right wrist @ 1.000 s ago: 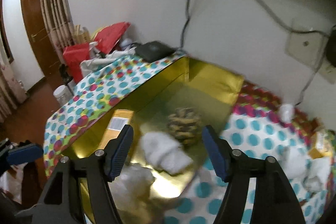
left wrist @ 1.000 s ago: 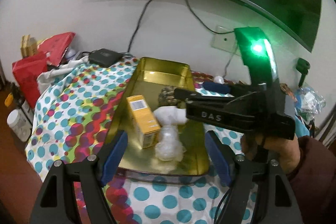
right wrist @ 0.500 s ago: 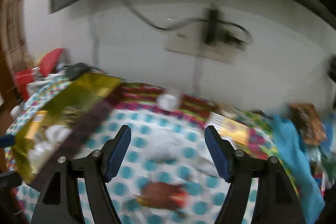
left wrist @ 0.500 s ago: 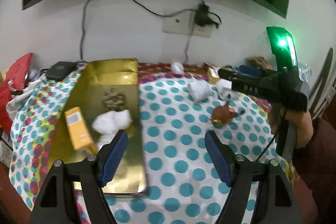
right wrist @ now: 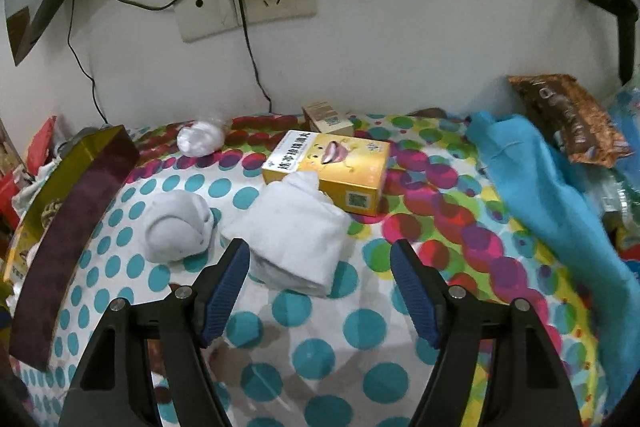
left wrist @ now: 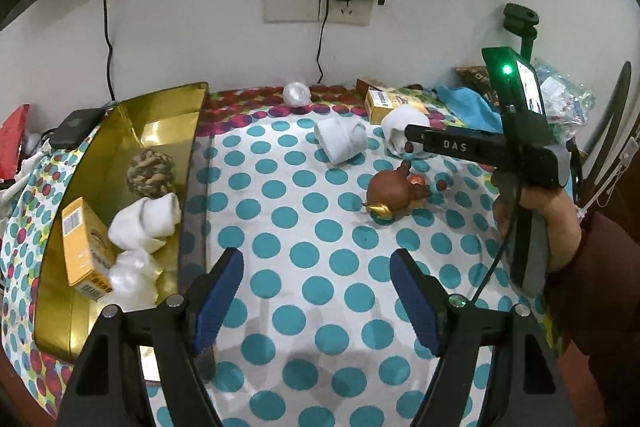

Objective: Organize objects
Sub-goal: 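Withdraw both tools from the tray back toward the remaining items, then grasp the brown toy figure with the left tool while the right tool grasps the white cloth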

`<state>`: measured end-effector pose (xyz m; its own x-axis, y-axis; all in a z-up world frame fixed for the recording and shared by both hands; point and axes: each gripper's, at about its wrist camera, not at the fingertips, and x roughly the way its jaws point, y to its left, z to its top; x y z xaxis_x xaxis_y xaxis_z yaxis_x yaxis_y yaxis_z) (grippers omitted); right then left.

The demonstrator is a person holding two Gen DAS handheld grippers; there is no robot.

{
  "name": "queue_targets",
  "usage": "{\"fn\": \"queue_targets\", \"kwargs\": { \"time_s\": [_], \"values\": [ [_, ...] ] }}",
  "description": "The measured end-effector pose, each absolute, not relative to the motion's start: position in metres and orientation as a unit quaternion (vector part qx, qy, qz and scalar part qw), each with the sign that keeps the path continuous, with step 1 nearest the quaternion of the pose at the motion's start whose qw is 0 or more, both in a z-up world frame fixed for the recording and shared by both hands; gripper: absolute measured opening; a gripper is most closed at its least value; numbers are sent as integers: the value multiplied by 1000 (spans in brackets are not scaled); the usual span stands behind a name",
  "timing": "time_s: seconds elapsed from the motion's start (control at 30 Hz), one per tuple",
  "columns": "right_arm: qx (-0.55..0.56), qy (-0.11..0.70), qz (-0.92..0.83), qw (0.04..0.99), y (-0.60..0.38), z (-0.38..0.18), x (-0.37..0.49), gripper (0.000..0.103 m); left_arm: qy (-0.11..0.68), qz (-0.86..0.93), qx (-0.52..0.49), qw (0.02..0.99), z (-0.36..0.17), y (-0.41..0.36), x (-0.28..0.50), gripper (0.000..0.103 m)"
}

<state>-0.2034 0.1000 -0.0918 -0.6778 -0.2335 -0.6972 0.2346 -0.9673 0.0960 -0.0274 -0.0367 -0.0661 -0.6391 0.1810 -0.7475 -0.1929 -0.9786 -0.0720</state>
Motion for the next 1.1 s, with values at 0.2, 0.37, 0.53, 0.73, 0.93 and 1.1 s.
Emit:
{"fn": "queue_targets", "kwargs": {
  "time_s": [0.2, 0.37, 0.53, 0.73, 0.93, 1.1],
  "values": [
    [389, 16, -908, 154, 57, -114, -227, 38, 38, 904, -413, 103, -66, -19, -44, 78],
    [391, 52, -905, 160, 25, -121, -233, 25, 64, 904, -407, 113, -63, -1, -51, 78],
    [389, 70, -906, 147, 30, -128, -226, 22, 101, 903, -395, 135, -63, 19, -57, 78],
    [401, 44, -907, 120, 55, -136, -219, 22, 143, 887, -400, 183, -71, 41, -67, 78],
    [406, 67, -905, 112, 41, -140, -219, 22, 180, 857, -422, 233, -81, 53, -86, 78],
    [409, 46, -903, 123, 45, -142, -223, 22, 205, 839, -443, 241, -89, 56, -103, 78]
  ]
}}
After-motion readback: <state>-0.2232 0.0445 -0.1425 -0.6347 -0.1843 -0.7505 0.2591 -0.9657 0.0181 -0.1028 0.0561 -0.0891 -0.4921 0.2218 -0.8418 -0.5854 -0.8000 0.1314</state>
